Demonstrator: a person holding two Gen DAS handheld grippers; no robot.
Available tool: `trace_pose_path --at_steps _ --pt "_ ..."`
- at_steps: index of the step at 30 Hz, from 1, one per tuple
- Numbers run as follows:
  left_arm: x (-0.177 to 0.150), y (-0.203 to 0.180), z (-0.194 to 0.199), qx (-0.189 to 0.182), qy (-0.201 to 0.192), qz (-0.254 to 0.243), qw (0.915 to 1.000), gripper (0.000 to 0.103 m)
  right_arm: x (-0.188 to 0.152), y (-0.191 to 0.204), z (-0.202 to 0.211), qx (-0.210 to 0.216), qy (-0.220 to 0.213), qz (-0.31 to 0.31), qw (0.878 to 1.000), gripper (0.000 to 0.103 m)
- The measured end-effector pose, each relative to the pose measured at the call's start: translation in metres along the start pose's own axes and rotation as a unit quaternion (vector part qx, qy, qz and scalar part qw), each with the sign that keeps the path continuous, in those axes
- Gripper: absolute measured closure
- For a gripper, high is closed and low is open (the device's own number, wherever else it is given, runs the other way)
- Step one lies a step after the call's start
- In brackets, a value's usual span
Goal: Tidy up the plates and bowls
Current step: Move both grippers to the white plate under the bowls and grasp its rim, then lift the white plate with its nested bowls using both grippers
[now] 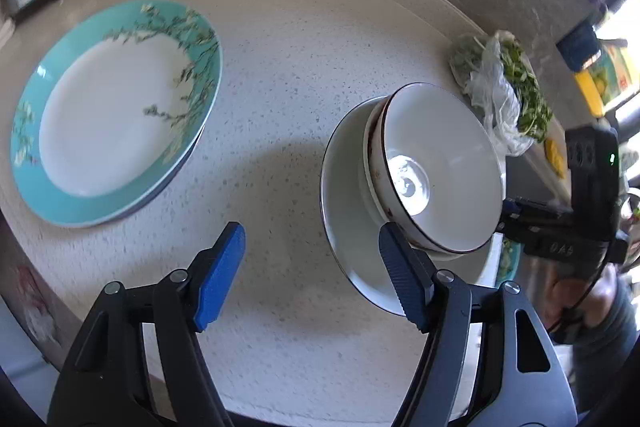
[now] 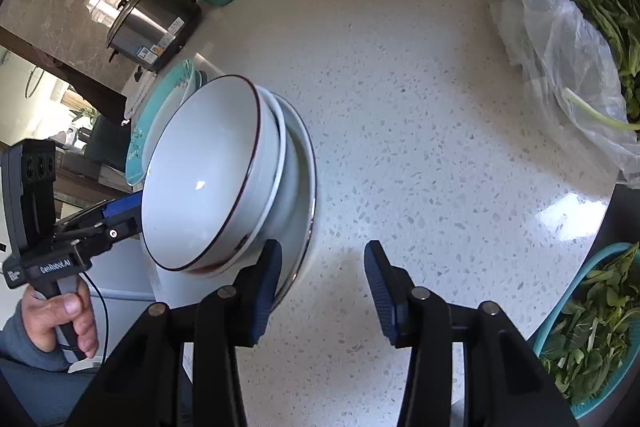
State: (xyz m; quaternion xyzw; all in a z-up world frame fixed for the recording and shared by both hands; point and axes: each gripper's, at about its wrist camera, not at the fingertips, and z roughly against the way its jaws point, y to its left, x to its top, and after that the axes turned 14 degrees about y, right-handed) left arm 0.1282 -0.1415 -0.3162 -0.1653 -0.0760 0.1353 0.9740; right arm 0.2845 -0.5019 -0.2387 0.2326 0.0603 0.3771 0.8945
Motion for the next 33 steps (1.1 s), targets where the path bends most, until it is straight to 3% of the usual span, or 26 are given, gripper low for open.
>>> trace_pose_path --at_steps 11,14,22,27,33 --pt "0.008 -0.013 -0.009 0.024 0.011 0.001 0.9996 0.034 0.003 0.002 -0.004 -0.005 0.001 -0.015 1.000 0.056" --pt "0.017 -0.005 -0.024 0.020 0.028 0.012 0.9993 0.034 0.004 -0.001 -0.007 0.017 -0.002 -0.016 1.000 0.056" --pt "0.035 -0.010 -0.050 0.041 0.035 -0.005 0.9985 0.037 0.009 -0.001 -0.010 0.017 -0.009 -0.014 1.000 0.056" --pt "0.043 -0.017 -0.057 0.037 0.028 -0.021 0.9987 0.051 0.009 -0.003 -0.011 0.021 -0.013 -0.009 1.000 0.056" --pt "0.050 -0.027 -0.065 0.051 0.030 -0.032 0.9977 0.051 0.015 0.001 -0.013 0.013 -0.004 -0.011 1.000 0.056"
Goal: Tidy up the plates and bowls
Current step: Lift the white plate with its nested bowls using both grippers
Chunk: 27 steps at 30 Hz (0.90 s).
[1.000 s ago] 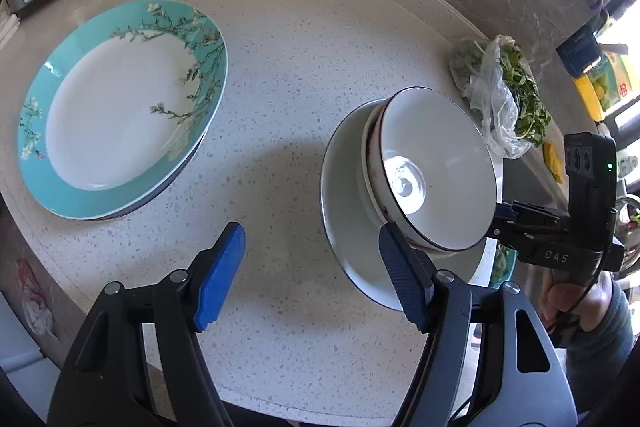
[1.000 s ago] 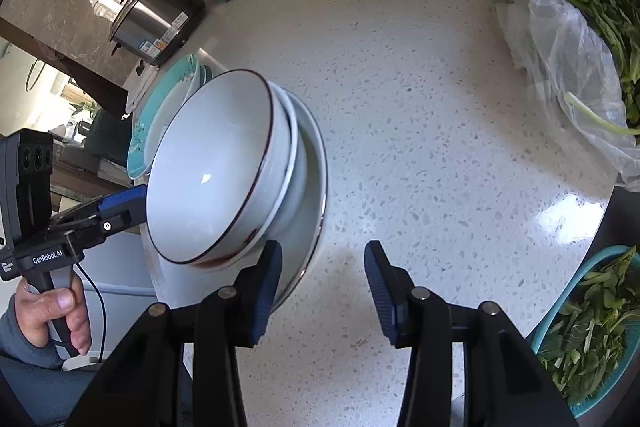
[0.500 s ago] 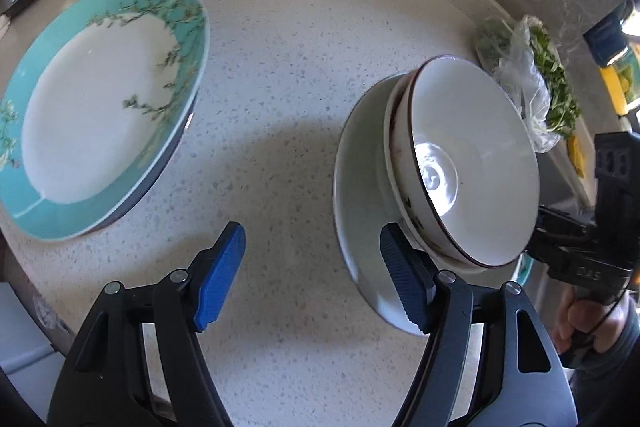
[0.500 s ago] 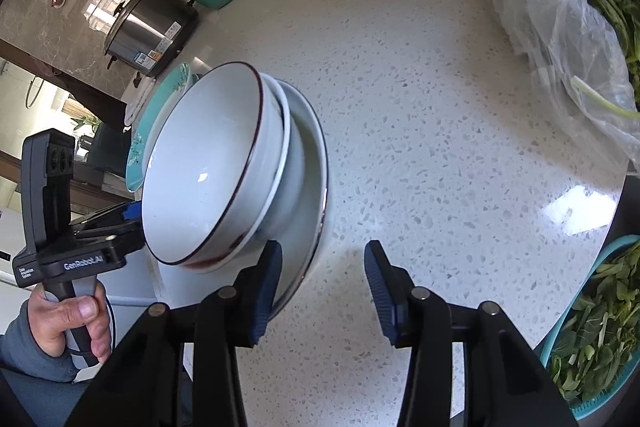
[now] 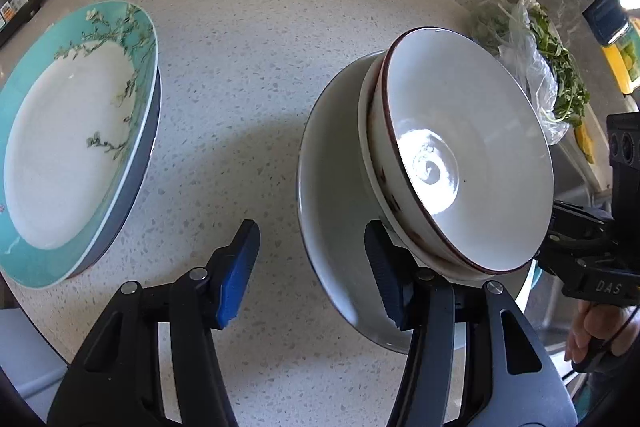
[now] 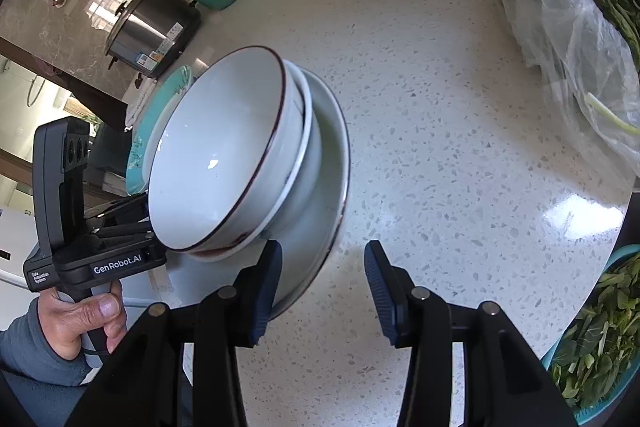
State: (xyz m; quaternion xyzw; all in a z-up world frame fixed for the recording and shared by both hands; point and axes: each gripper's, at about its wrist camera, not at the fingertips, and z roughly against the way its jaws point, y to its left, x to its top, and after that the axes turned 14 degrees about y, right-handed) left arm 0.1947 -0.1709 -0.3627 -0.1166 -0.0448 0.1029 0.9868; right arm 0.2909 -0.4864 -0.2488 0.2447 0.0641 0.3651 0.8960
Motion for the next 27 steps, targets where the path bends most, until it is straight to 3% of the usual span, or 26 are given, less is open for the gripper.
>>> trace_pose_path --at_steps 6,9,10,12,16,27 --pt "0.009 -0.005 -0.008 -0.001 -0.001 -0.004 1.0000 0.051 0.005 0.003 -0.006 0.006 0.004 0.003 1.000 0.056" --pt "0.012 -0.006 -0.011 -0.007 -0.005 -0.010 0.9999 0.062 0.007 0.003 -0.009 0.010 0.004 0.003 1.000 0.060" --pt "0.013 -0.007 -0.012 -0.014 -0.007 -0.014 0.9998 0.072 0.007 0.004 -0.009 0.014 0.002 0.003 1.000 0.063" --pt "0.015 -0.012 -0.013 -0.017 -0.010 -0.021 0.9996 0.081 0.008 0.005 -0.009 0.007 -0.002 0.003 1.000 0.063" --pt "0.020 -0.016 -0.014 -0.020 -0.010 -0.024 0.9995 0.086 0.008 0.004 -0.007 -0.003 -0.011 -0.006 1.000 0.067" --pt "0.013 -0.021 0.000 -0.009 -0.027 -0.037 0.9989 0.086 0.000 0.005 -0.005 -0.016 -0.017 -0.018 1.000 0.069"
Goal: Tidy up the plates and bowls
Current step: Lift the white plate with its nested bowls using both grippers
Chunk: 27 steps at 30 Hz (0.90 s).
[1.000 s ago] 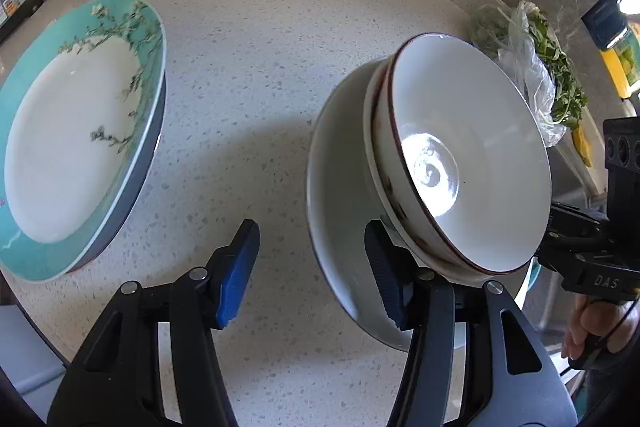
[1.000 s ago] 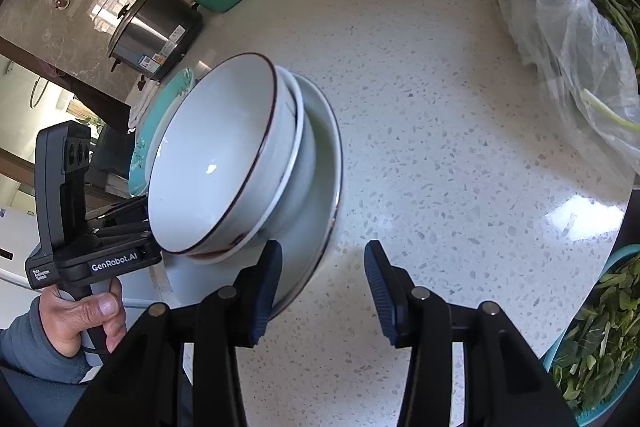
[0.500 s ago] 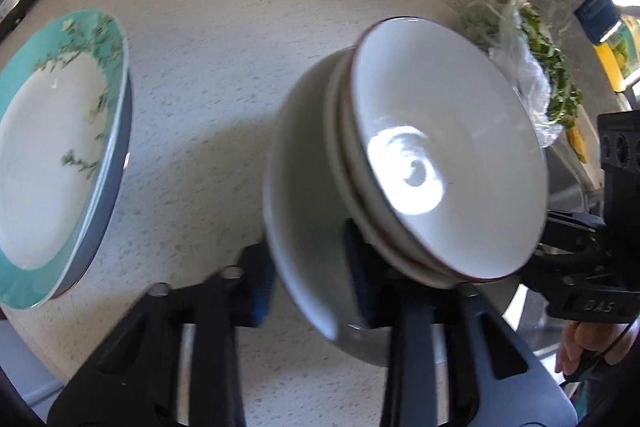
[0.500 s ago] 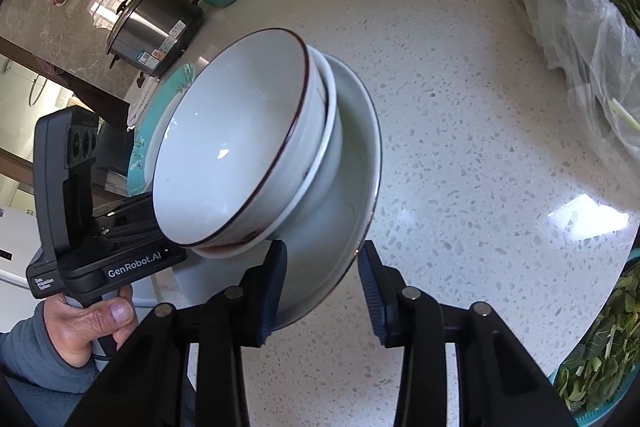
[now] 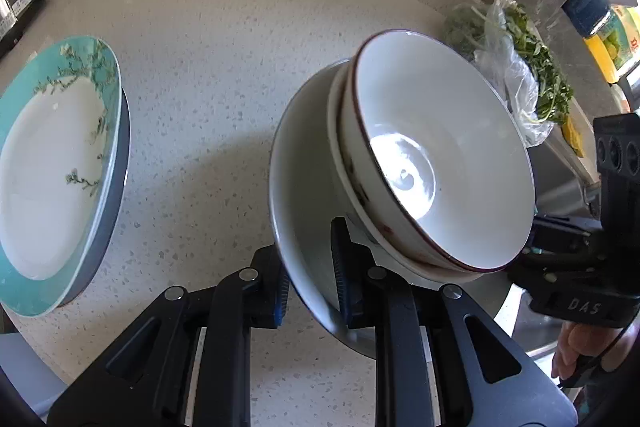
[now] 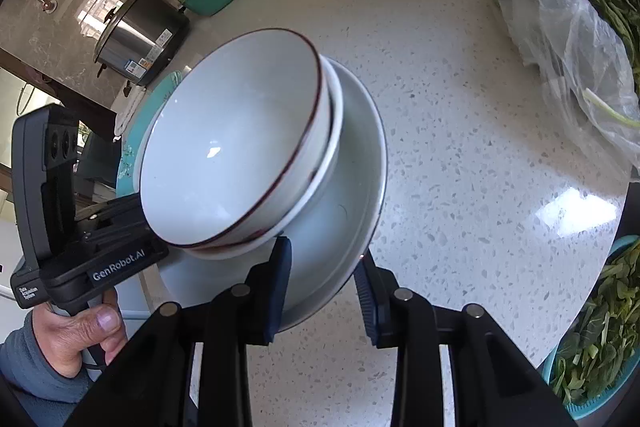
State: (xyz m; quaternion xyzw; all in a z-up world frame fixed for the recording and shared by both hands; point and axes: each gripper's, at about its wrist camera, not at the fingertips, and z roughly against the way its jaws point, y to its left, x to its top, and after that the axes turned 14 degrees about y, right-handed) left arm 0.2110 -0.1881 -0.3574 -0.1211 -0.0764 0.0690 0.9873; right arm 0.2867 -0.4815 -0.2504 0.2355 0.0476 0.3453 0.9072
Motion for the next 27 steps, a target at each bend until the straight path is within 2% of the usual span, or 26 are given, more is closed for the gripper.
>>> trace_pose_path --at_steps 4,27 --pt "-0.003 -0.005 0.003 -0.008 0.003 -0.019 0.9998 0.086 -0.002 0.003 0.004 -0.008 -0.007 -0.004 1.000 0.070" --pt "-0.015 -0.003 0.024 -0.014 -0.007 -0.030 0.9994 0.085 -0.009 0.020 0.023 -0.024 -0.025 0.004 0.999 0.071"
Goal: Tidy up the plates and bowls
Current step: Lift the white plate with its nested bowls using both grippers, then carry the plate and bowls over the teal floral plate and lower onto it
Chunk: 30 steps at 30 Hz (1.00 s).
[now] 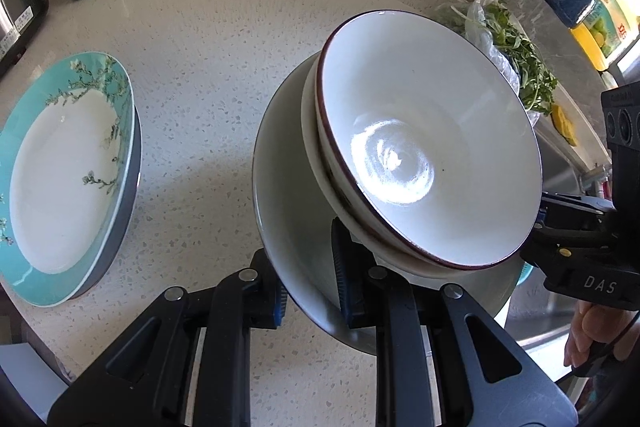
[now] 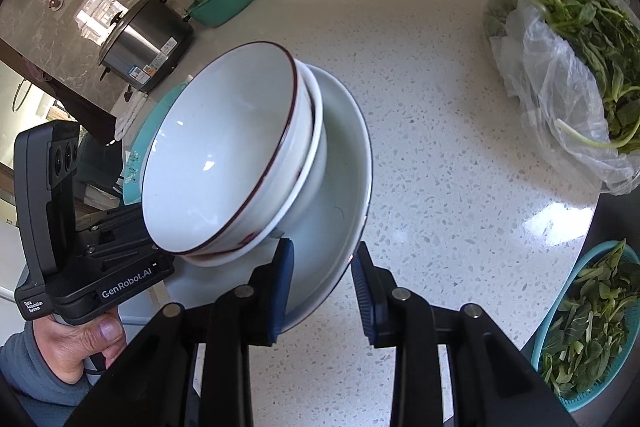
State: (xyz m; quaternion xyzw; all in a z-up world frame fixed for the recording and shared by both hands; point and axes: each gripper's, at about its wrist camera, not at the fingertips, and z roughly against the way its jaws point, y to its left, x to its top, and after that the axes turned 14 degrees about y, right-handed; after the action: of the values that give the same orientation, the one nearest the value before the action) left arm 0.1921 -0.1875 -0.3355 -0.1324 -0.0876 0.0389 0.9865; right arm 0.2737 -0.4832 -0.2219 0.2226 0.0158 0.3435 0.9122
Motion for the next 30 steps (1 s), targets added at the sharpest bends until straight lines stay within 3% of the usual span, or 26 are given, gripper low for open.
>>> trace_pose_path --at_steps 17,30 --pt "-0.008 0.018 0.050 -0.001 -0.018 0.006 0.9998 0.085 0.007 0.020 0.018 0.004 -0.004 0.027 1.000 0.071" --pt "-0.016 0.085 0.120 0.004 -0.044 0.027 0.9987 0.084 0.036 0.093 0.028 0.005 -0.012 0.076 0.997 0.071"
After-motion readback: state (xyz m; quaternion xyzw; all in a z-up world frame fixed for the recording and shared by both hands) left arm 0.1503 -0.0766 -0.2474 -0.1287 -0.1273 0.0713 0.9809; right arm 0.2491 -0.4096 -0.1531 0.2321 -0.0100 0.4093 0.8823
